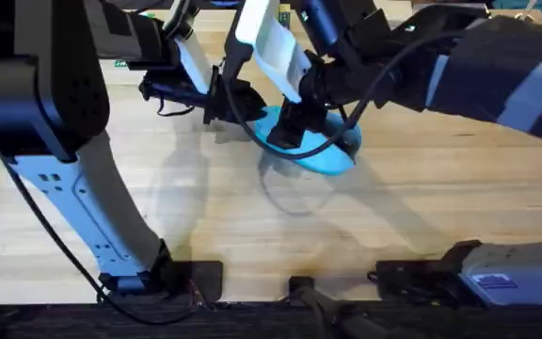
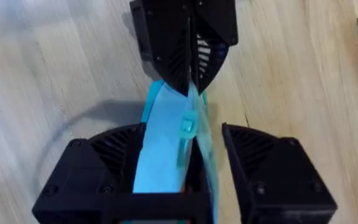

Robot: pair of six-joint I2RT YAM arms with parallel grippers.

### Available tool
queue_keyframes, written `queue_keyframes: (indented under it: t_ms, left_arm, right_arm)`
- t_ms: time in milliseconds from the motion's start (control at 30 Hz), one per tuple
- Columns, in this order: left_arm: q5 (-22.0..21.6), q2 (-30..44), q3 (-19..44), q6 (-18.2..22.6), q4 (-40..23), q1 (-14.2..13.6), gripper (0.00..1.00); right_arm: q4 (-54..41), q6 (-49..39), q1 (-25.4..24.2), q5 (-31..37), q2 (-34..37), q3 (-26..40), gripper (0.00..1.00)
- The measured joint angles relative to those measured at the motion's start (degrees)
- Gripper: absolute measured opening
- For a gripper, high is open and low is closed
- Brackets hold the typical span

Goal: Unzip the bag, pick up the pens from the table one at a time and place them inside, then zip the bag closed.

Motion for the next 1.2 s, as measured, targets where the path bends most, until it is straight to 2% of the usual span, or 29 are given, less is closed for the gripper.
queue_keyframes:
  t_ms: [367, 633, 900, 1133, 1167, 1200]
  left_arm:
    - [0.00, 0.00, 0.00, 0.00, 0.00, 0.00, 0.042]
    - [0.00, 0.00, 0.00, 0.00, 0.00, 0.00, 0.042]
    - [-0.02, 0.00, 0.00, 0.00, 0.00, 0.00, 0.042]
    - [-0.04, 0.00, 0.00, 0.00, 0.00, 0.00, 0.042]
    - [-0.04, 0.00, 0.00, 0.00, 0.00, 0.00, 0.042]
    - [-0.04, 0.00, 0.00, 0.00, 0.00, 0.00, 0.042]
  right_arm:
    - [0.33, 0.04, 0.00, 0.00, 0.61, 0.00, 0.644]
    - [0.44, 0.14, 0.00, 0.01, 0.61, 0.00, 0.375]
    - [0.48, 0.24, 0.00, 0.02, 0.61, 0.00, 0.196]
    - [0.52, 0.23, 0.00, 0.02, 0.61, 0.00, 0.126]
    - [0.52, 0.32, 0.00, 0.01, 0.61, 0.00, 0.157]
    - [0.48, 0.39, 0.00, 0.00, 0.61, 0.00, 0.235]
